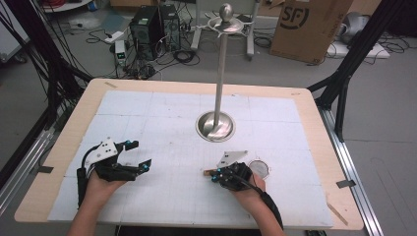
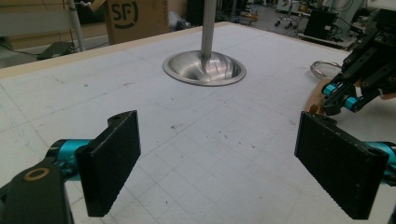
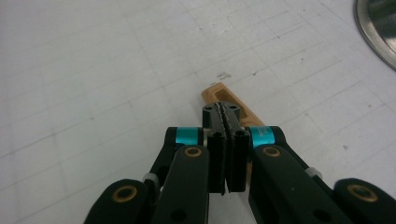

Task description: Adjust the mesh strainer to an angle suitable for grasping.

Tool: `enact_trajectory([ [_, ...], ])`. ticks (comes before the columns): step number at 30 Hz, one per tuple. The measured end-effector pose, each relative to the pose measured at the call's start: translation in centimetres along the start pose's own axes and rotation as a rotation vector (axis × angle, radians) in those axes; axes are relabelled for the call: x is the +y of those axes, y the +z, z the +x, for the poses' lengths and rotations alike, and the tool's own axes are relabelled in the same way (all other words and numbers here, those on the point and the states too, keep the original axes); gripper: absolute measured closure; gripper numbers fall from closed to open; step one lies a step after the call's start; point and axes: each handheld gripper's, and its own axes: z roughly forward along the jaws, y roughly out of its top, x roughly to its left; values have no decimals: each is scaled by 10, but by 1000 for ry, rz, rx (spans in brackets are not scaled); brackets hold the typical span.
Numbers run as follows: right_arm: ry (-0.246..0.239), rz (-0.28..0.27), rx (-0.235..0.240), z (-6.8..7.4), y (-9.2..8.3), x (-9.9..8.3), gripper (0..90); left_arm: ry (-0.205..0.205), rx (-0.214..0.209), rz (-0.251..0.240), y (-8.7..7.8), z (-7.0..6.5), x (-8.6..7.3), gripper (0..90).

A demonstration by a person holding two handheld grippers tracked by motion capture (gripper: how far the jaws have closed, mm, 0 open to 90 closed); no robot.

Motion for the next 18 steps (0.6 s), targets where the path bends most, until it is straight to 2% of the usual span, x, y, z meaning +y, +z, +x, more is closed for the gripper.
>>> enact_trajectory([
  [2, -5, 14, -23, -2, 5, 3, 893, 0, 0, 0, 0, 0, 0, 149],
  [8, 35, 15, -80, -12, 12, 8, 894, -1, -1, 0, 0, 0, 0, 149],
  [18, 49, 29, -135, -24, 21, 19, 894, -1, -4, 1, 0, 1, 0, 149],
])
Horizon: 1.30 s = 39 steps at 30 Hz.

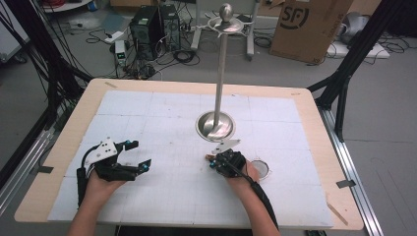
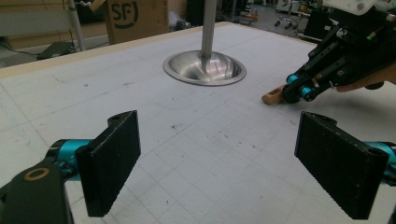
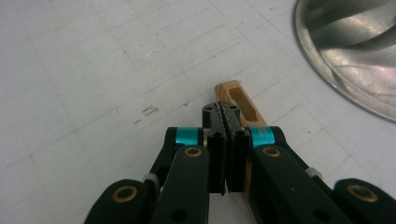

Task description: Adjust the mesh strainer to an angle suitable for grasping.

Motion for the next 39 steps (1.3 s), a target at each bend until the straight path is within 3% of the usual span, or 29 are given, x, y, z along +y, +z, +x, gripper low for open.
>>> enact_trajectory([
  [8, 80, -9, -12, -16, -1, -1, 894, -1, 4, -2, 0, 0, 0, 149],
  [18, 97, -20, 8, -15, -7, -1, 875, -7, 1, 0, 0, 0, -1, 148],
  [25, 93, -96, 73, -14, -34, -11, 818, -3, 1, 3, 0, 0, -1, 148],
  [27, 81, -119, 73, -14, -42, -17, 805, -1, 1, 5, 0, 0, -1, 148],
  [32, 110, -192, 90, -16, -65, -37, 780, 3, -3, 13, 2, 0, -1, 148],
  [37, 130, -255, 82, -17, -80, -54, 755, 4, -2, 18, 3, -1, -2, 148],
  [39, 126, -255, 91, -18, -81, -56, 745, 3, -6, 18, 4, -1, -2, 148],
])
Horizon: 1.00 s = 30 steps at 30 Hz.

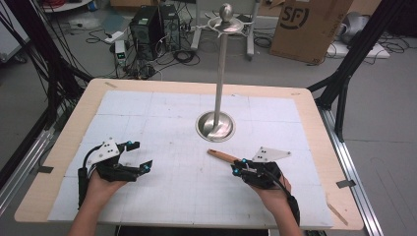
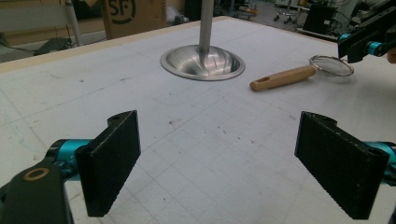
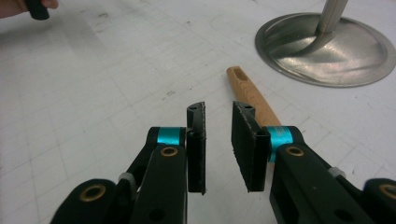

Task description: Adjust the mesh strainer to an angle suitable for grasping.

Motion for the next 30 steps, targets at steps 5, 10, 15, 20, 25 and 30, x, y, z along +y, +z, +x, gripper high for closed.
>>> enact_trajectory([
  [5, -1, -29, -9, -1, -3, 3, 712, 2, -11, -2, 1, -2, 0, 148],
  [10, -4, -38, -15, -2, -4, 1, 640, -2, -17, -12, 0, -2, 1, 148],
  [15, 17, -63, -31, -7, -7, -1, 558, -6, -20, -22, 0, -1, 2, 148],
  [20, 38, -83, -38, -10, -6, -3, 497, -14, -15, -29, 1, 0, 1, 147],
  [25, 42, -88, -57, -12, -4, -4, 428, -11, -16, -29, -1, 0, 2, 146],
  [30, 52, -91, -72, -12, -4, -4, 380, -7, -17, -34, -3, -1, 3, 145],
])
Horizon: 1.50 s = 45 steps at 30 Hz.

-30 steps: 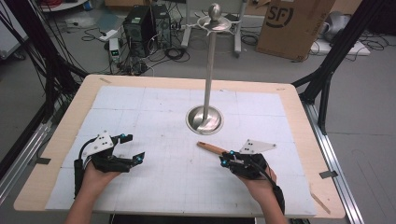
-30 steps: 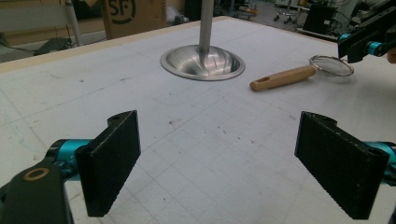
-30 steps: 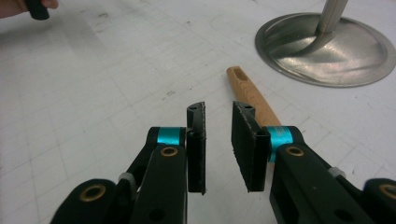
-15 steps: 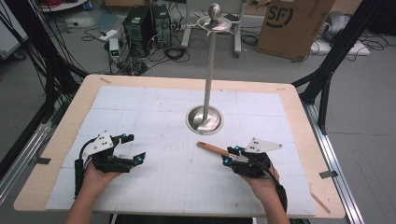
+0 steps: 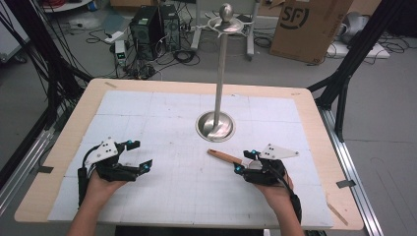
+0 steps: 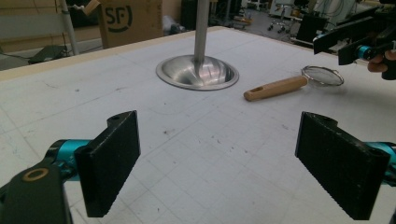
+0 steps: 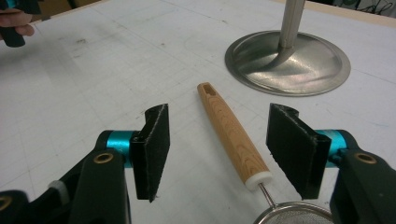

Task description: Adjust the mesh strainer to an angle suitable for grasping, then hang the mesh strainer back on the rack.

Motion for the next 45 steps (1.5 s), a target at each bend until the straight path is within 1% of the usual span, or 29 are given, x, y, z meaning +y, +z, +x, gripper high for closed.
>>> enact_trajectory([
  [5, -3, 8, -8, -1, 2, 0, 325, 2, 8, -1, -1, 0, 0, 145],
  [10, -6, 9, -9, -1, 2, 0, 303, 3, 8, 3, 0, 0, 0, 145],
  [15, 2, 5, -13, -2, 0, 0, 302, -5, 13, -4, -1, 1, 1, 145],
  [17, -2, 2, -20, -3, -1, 1, 299, -3, 10, 2, -1, 0, 1, 145],
  [19, -3, 3, -21, -3, -1, 1, 296, 9, 7, 7, -2, -1, 1, 145],
  [20, -9, 5, -22, -3, 0, 1, 296, 13, 6, 10, -3, -2, 1, 145],
  [23, -22, 19, -35, -2, 1, 3, 296, 10, 8, 7, -4, -4, 2, 146],
  [27, -42, 37, -54, -2, 0, 3, 296, 11, 10, 14, -4, -5, 1, 145],
  [31, -33, 46, -52, -4, 1, 5, 296, 9, 13, 12, -4, -5, 1, 145],
  [35, -53, 71, -57, -7, 5, 6, 303, 9, 16, 16, -5, -4, 1, 145],
  [36, -49, 84, -63, -7, 5, 6, 307, 12, 18, 17, -5, -4, 1, 145],
  [37, -57, 93, -68, -9, 6, 6, 309, 13, 17, 17, -4, -4, 1, 145],
  [43, -58, 145, -68, -16, 9, 11, 315, 12, 20, 17, -4, -3, 1, 145],
  [44, -60, 161, -70, -17, 10, 12, 315, 10, 19, 16, -4, -3, 1, 145],
  [45, -74, 183, -73, -18, 12, 13, 315, 9, 18, 16, -4, -3, 1, 145],
])
